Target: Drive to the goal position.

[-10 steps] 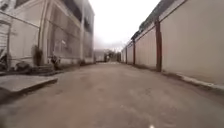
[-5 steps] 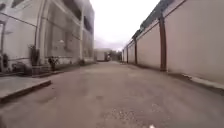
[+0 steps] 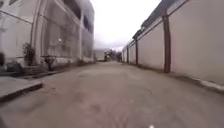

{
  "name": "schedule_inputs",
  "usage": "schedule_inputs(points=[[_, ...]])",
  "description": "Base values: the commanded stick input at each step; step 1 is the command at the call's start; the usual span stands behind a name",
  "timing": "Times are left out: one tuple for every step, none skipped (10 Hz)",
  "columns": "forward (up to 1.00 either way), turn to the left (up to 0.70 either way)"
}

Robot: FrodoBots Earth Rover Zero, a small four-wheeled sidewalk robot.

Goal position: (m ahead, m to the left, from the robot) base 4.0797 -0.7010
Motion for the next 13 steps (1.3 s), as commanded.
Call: schedule_inputs(points=[[0.7, 0.0], [0.7, 0.0], [0.7, 0.0], [0.7, 0.0], [0.7, 0.0], [0.7, 0.0], [0.7, 0.0], [0.7, 0.0], [0.7, 0.0], [0.7, 0.0], [0.7, 0.0], [0.7, 0.0], [0.7, 0.0]])
